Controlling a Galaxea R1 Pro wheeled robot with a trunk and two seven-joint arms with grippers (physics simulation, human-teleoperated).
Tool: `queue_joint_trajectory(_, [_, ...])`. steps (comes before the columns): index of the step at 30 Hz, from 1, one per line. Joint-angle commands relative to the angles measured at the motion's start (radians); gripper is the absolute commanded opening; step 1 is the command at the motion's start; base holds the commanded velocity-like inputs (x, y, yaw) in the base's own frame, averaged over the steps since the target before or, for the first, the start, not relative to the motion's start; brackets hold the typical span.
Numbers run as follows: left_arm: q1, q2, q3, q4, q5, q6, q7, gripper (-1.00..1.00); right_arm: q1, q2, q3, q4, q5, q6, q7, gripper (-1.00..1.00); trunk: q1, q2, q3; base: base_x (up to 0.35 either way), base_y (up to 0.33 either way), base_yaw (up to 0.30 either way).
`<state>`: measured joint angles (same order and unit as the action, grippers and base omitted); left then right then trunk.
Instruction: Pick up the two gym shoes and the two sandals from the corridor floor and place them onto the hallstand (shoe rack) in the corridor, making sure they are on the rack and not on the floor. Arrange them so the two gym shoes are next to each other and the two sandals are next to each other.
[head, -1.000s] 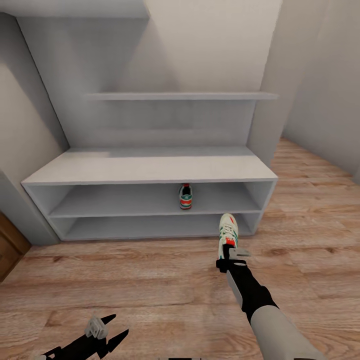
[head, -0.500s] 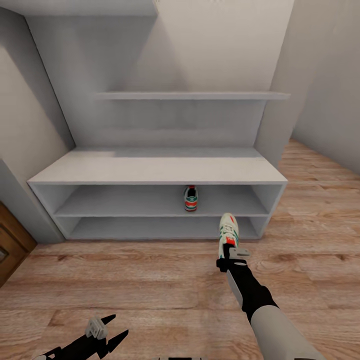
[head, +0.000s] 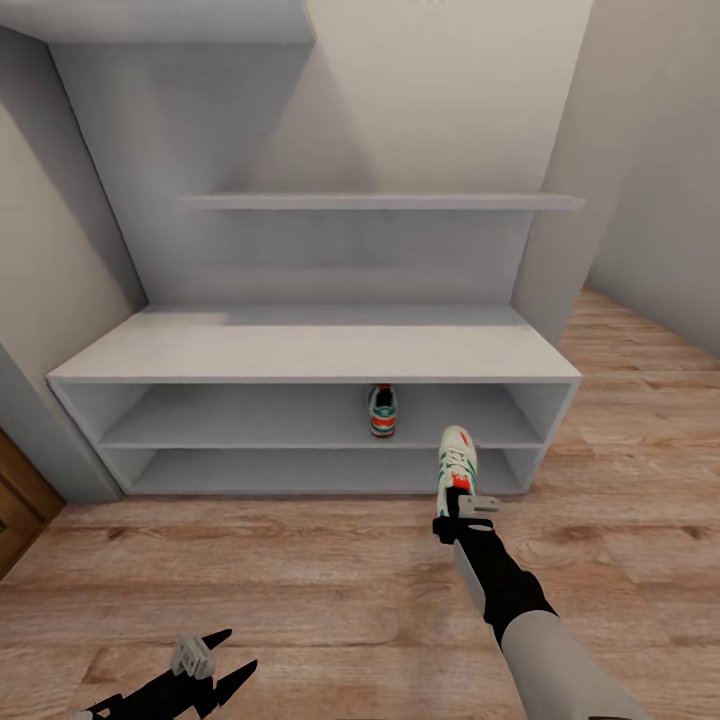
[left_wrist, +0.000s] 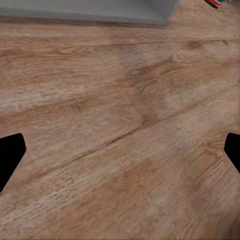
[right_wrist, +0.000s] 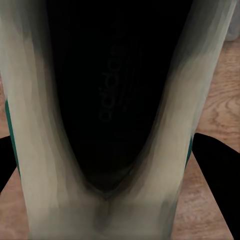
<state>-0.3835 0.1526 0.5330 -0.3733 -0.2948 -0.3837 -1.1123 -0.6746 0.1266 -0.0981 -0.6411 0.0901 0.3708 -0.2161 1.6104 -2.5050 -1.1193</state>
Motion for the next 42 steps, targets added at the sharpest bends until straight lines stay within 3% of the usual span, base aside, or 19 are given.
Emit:
queue_joint_trajectory(1, [-0.001,-0.001,0.009,0.0,-0.009,-0.004,-0.004,1.0,0.0,0.001,-0.004,-0.002,0.01,0.007,0.001,-1.0,0.0,0.0,-0.001,0.069,0.0,0.0])
queue_joint_trajectory(8, [-0.001,-0.001,0.009,0.0,-0.009,-0.004,-0.004,1.0,-0.001,0.007,0.006,-0.037,0.01,0.025,0.001,-1.0,0.0,0.0,0.0,0.024,0.0,0.0])
queue_joint_trajectory(15, [0.0,-0.001,0.009,0.0,-0.009,-0.004,-0.004,1.0,-0.002,0.024,0.016,-0.153,0.01,0.195,0.0,-1.0,0.0,0.0,0.0,0.001,0.0,0.0])
queue_joint_trajectory(18, [0.0,-0.001,0.009,0.0,-0.009,-0.004,-0.004,1.0,-0.002,0.027,0.016,-0.17,0.01,0.222,0.0,-1.0,0.0,0.0,0.0,0.002,0.0,0.0])
queue_joint_trajectory(42, [0.0,-0.004,0.009,0.008,-0.01,-0.004,-0.004,1.0,-0.002,0.028,0.018,-0.179,0.009,0.24,0.001,-1.0,0.0,0.0,-0.001,0.157,0.0,0.002])
